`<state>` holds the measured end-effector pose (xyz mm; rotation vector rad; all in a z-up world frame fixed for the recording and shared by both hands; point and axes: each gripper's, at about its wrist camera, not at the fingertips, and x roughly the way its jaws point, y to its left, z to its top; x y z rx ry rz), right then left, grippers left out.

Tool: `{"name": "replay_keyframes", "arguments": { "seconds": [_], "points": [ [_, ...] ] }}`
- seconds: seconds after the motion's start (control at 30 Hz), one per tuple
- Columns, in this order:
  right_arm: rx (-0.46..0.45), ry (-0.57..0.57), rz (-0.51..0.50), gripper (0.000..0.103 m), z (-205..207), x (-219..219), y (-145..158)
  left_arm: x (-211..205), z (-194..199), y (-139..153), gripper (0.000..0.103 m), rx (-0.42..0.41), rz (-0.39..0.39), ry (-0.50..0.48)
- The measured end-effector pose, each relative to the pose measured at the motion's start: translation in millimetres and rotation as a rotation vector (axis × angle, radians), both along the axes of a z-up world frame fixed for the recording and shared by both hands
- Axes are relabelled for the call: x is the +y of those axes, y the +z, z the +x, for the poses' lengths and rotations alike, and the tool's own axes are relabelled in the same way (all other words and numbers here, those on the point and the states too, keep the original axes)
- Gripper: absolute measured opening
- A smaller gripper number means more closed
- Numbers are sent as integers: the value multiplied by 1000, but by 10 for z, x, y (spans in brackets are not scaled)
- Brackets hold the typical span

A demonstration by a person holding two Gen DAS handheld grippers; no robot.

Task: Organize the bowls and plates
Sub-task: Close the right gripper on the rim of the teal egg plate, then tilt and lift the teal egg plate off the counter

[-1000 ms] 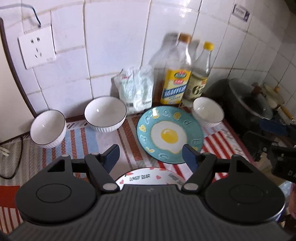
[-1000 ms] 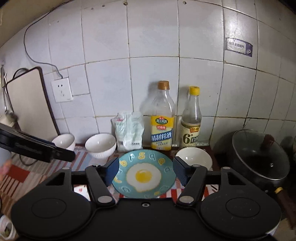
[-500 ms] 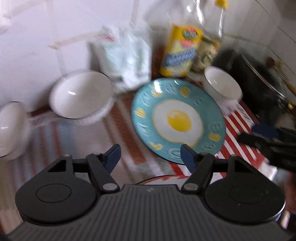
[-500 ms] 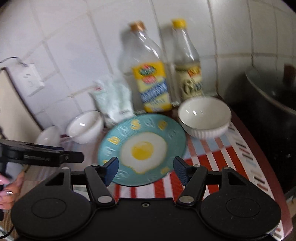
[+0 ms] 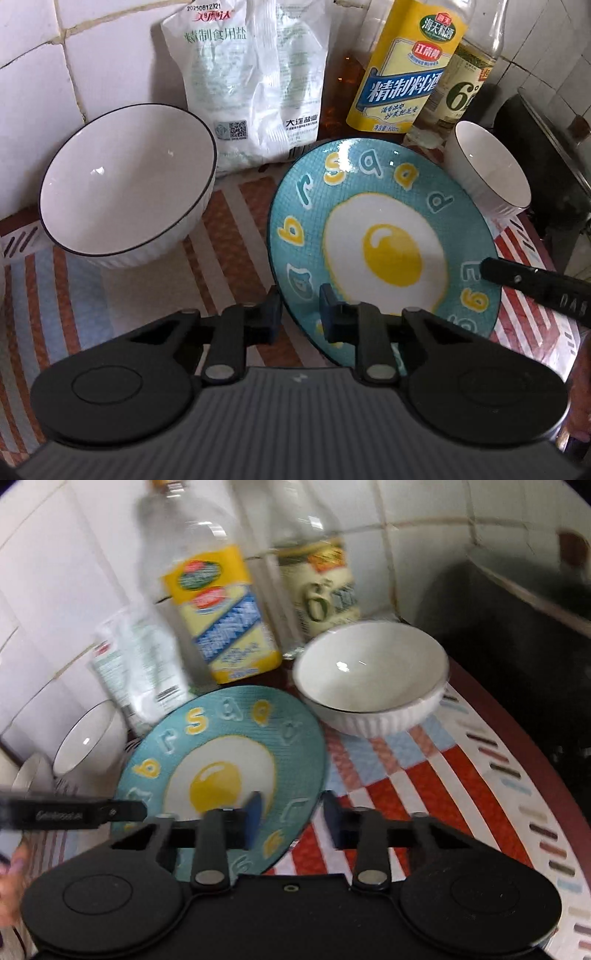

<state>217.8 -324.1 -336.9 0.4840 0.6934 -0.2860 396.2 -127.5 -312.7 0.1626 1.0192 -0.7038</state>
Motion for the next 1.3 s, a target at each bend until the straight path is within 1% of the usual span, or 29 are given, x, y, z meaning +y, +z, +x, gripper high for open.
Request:
{"name": "replay_keyframes", "arguments": {
  "seconds": [0.07, 0.1, 0.2, 0.27, 0.3, 0.33, 0.37, 0.43, 0.57, 0.67, 0.77, 0.8, 0.9, 1.0, 1.1, 1.17, 1.3],
  "points": [
    [-23, -25, 109, 11, -43, -140, -54, -4, -7, -9, 20, 2, -5, 18],
    [-30, -30, 133, 10, -54, -165, -70, -1, 0, -12, 21, 8, -11, 28],
    [-19, -16, 106, 12, -30, -116, -64, 13, 33, -25, 21, 31, -29, 56],
    [-10, -11, 127, 12, -1, -139, -84, -1, 27, -9, 21, 23, -19, 55],
    [-5, -12, 168, 12, 21, -170, -120, -12, 16, -6, 21, 19, -15, 61],
    [8, -5, 233, 14, 61, -217, -180, -33, 15, -9, 22, 18, -12, 67],
    [6, -11, 273, 16, 90, -239, -237, -44, 8, -9, 23, 16, -10, 69],
    [-4, -35, 279, 16, 103, -238, -253, -57, -9, -9, 24, 11, -5, 67],
    [28, -50, 286, 15, 104, -209, -221, -93, -7, 21, 24, 16, 11, 75],
    [29, -35, 276, 16, 94, -169, -122, -87, -42, 115, 24, -20, 2, 59],
    [57, -28, 256, 16, 63, -129, -11, -65, -88, 219, 24, -9, 7, 28],
    [51, -25, 242, 17, 40, -112, 19, -54, -120, 245, 24, -15, 6, 22],
    [44, -23, 246, 17, -41, -90, 92, 6, -221, 330, 24, -13, -4, 19],
    [51, -3, 218, 17, -125, -23, 200, 65, -369, 450, 24, -35, -10, 14],
    [46, 10, 213, 18, -243, 42, 296, 132, -506, 585, 24, -52, -19, 23],
    [34, 19, 218, 18, -318, 82, 356, 207, -606, 691, 23, -62, -50, 43],
    [5, 20, 230, 18, -528, 138, 533, 316, -806, 927, 23, -75, -74, 39]
  ]
}}
